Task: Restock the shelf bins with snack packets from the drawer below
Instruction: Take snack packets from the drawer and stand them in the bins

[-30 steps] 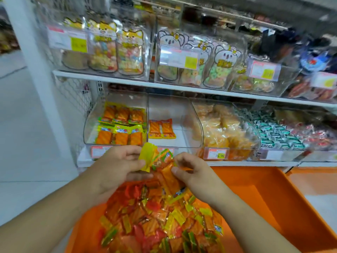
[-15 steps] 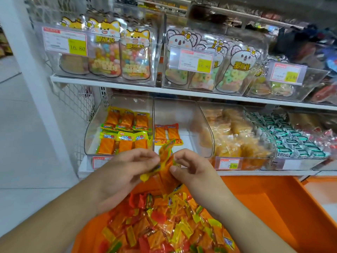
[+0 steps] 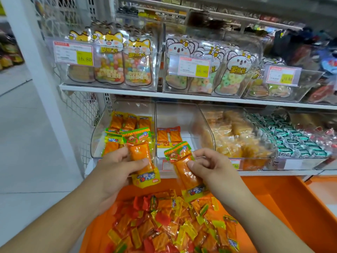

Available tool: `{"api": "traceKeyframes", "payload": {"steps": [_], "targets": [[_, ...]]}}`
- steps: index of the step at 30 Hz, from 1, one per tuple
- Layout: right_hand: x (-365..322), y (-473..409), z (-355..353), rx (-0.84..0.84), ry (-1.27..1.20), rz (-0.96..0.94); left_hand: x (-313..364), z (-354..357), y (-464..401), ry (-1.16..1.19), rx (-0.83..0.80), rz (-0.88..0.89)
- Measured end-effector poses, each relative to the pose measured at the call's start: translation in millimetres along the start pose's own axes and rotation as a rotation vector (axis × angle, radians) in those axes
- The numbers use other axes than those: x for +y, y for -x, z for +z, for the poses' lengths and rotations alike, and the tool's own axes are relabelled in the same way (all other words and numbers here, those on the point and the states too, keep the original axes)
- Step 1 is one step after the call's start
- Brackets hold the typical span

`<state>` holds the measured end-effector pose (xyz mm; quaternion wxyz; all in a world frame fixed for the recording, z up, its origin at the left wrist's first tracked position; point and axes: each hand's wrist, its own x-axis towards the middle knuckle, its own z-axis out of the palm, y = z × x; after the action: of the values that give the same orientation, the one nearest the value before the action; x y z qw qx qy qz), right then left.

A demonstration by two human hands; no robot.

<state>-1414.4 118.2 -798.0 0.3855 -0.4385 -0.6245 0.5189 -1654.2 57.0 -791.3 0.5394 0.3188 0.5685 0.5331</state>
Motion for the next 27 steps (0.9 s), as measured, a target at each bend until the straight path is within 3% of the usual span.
{"api": "traceKeyframes", "payload": {"steps": [12,18,23,27], "targets": [[2.9,3.5,25.6,0.059,-0.067,-0.044,-14.9,24.7,14.1,-0.053,-0.196,-0.009],[7.5,1.2,39.6,0.082,0.033,-0.019,-20.1,23.6,11.9,-0.094,-0.122,0.029],[3.0,4.7,38.6,-0.091,-0.156,0.208,-12.7,20.4,9.7,0.1,-0.038,0.034],[-0.7,9.1,40.5,-0.18,-0.298,0.219,-10.3,19.3,11.0,0.184,-0.042,0.02]]}}
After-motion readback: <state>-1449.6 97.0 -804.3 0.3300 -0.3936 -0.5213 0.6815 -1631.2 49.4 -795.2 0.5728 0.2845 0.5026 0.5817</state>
